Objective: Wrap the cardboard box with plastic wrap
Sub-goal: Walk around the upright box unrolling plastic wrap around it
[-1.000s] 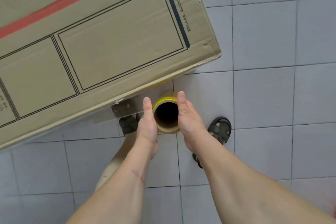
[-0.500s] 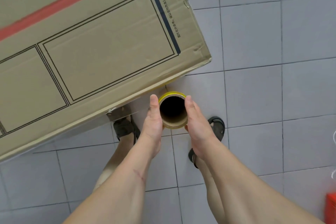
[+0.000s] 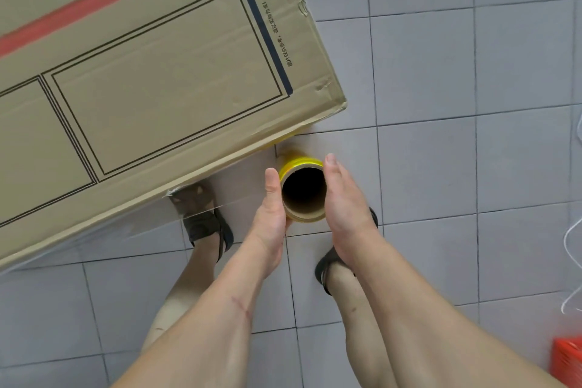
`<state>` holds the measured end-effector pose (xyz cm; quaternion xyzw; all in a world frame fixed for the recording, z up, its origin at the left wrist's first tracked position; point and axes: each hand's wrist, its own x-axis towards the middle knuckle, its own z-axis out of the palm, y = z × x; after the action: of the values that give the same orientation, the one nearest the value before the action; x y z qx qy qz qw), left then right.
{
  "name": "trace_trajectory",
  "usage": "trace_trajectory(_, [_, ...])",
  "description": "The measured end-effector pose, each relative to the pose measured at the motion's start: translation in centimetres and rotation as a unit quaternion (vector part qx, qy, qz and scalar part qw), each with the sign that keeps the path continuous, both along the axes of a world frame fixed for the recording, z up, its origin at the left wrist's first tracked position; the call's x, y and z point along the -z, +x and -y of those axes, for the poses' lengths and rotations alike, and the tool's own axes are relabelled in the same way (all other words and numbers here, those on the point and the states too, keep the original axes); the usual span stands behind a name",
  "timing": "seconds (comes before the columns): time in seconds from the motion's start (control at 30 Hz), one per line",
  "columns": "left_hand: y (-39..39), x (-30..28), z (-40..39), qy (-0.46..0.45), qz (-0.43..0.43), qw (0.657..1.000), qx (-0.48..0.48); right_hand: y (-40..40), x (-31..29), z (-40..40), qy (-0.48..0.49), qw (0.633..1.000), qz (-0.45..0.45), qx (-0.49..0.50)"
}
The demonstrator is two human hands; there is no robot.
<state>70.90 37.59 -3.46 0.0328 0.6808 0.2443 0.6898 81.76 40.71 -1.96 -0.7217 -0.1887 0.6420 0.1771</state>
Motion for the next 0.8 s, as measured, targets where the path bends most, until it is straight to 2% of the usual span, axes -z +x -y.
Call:
trace_trajectory(0.13, [0.8,0.3,-1.6,0.030,-0.018,0.999,-0.004,0.2,0.6,0.0,-0.002,0.999,-0.021,0.025])
trace_trajectory(0.27, [1.4,0.5,-1.8,0.040,0.008,0.999,0.003,0.6,1.0,-0.7,-0.012,0.997,-0.021,0.076])
trace_trajectory(0.33, [1.7,0.6,-1.3,0.025,0.031,0.999,-0.012,1.0,0.6,-1.2,-0.008,0.998,-0.008,0.065])
trace_trajectory(0.43, [2.9,0.3,-0.9,0.006,0.075,0.997,0.002,1.9,0.6,-2.0,0.018,0.998,0.058,0.021])
trace_trajectory(0.53, [4.4,0.5,-1.8,0.014,0.054,0.998,0.009,3.3,1.4,-2.6,0.068,0.992,0.101,-0.019])
trace_trajectory(0.67, [5.5,0.8,-4.2,0.043,0.011,0.999,0.012,5.0,1.8,-2.9,0.055,0.998,0.027,0.032])
trace_trajectory(0.8, [5.9,0.8,-4.1,0.048,0.028,0.998,0.014,5.3,2.1,-3.1,0.012,0.997,-0.003,0.075])
